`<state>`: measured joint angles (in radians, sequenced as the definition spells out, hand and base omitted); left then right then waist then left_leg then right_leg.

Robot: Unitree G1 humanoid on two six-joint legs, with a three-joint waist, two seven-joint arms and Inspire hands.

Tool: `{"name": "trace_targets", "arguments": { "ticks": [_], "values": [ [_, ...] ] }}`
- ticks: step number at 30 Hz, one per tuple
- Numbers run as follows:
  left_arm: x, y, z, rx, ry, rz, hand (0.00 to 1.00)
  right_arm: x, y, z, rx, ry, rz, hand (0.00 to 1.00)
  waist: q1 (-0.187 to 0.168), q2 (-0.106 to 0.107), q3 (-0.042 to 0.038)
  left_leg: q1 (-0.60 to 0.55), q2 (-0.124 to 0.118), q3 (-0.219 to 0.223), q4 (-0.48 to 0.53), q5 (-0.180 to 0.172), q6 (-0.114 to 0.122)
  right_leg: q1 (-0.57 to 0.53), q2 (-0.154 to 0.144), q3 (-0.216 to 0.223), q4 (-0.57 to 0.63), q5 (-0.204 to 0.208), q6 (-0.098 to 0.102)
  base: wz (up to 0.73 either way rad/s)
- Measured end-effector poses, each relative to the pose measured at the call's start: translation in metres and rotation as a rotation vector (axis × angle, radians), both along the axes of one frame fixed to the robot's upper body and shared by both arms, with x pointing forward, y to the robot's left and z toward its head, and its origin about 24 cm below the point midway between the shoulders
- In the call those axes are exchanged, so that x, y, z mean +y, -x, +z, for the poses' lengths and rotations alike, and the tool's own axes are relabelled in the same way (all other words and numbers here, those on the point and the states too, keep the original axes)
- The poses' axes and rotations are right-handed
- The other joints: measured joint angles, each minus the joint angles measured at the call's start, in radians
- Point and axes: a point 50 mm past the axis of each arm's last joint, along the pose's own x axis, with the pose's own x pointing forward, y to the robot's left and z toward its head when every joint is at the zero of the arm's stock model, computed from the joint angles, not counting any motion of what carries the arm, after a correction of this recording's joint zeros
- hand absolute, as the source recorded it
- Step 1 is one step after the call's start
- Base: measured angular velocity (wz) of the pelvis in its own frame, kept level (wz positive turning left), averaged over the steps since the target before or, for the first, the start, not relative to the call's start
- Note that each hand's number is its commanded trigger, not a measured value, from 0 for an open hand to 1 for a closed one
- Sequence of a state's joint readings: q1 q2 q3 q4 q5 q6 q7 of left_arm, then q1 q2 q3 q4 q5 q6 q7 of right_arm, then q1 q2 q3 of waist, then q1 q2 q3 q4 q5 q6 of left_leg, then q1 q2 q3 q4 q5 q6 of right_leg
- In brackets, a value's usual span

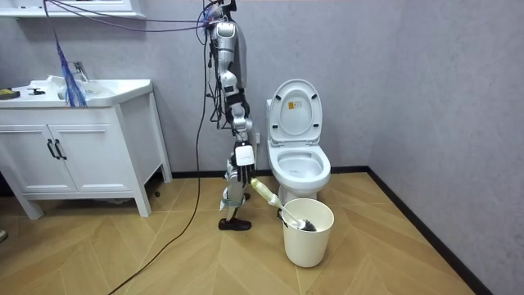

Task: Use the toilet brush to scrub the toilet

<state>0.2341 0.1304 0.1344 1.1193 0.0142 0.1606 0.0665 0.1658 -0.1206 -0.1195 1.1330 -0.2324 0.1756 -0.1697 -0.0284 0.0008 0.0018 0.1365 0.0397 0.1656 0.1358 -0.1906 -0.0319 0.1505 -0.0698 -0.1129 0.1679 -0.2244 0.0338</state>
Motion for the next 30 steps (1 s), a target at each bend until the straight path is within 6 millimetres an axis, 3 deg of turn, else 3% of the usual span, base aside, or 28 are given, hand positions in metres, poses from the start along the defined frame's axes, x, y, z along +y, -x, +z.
{"name": "trace_targets", "arguments": {
  "ticks": [6,12,16,25,30],
  "values": [
    [0.003,-0.006,0.001,-0.047,-0.061,-0.004,0.0,-0.007,-0.034,0.011,-0.25,0.101,-0.078,0.0,0.001,-0.002,-0.0027,-0.008,0.0,0.001,0.001,0.0,0.0,-0.014,0.0,0.001,-0.001,0.001,-0.001,-0.01],
    [0.004,-0.028,0.003,-0.127,-0.073,-0.023,0.0,-0.006,-0.059,0.017,-0.346,0.143,-0.071,0.0,0.009,-0.01,-0.005,-0.05,0.0,-0.005,0.012,0.0,0.0,-0.048,-0.001,-0.005,0.001,0.002,-0.001,0.02],
    [0.003,-0.037,0.004,-0.161,-0.073,-0.041,0.0,-0.006,-0.066,0.018,-0.37,0.155,-0.057,0.0,0.007,-0.013,-0.0058,-0.075,0.0,-0.017,0.019,0.0,0.0,-0.063,-0.002,-0.022,0.001,0.003,-0.002,0.11],
    [0.0,-0.062,0.007,-0.251,-0.091,-0.09,0.0,-0.007,-0.078,0.023,-0.443,0.212,-0.089,0.0,0.008,0.005,-0.0059,-0.165,0.001,-0.038,0.042,0.001,0.001,-0.132,-0.005,-0.085,0.004,0.017,-0.002,0.07],
    [-0.002,-0.075,0.009,-0.298,-0.091,-0.133,0.0,-0.006,-0.085,0.022,-0.45,0.208,-0.089,0.0,0.01,0.013,-0.003,-0.193,0.001,-0.039,0.047,0.002,0.003,-0.151,-0.006,-0.088,0.002,0.023,-0.002,0.0]
  ]
}}
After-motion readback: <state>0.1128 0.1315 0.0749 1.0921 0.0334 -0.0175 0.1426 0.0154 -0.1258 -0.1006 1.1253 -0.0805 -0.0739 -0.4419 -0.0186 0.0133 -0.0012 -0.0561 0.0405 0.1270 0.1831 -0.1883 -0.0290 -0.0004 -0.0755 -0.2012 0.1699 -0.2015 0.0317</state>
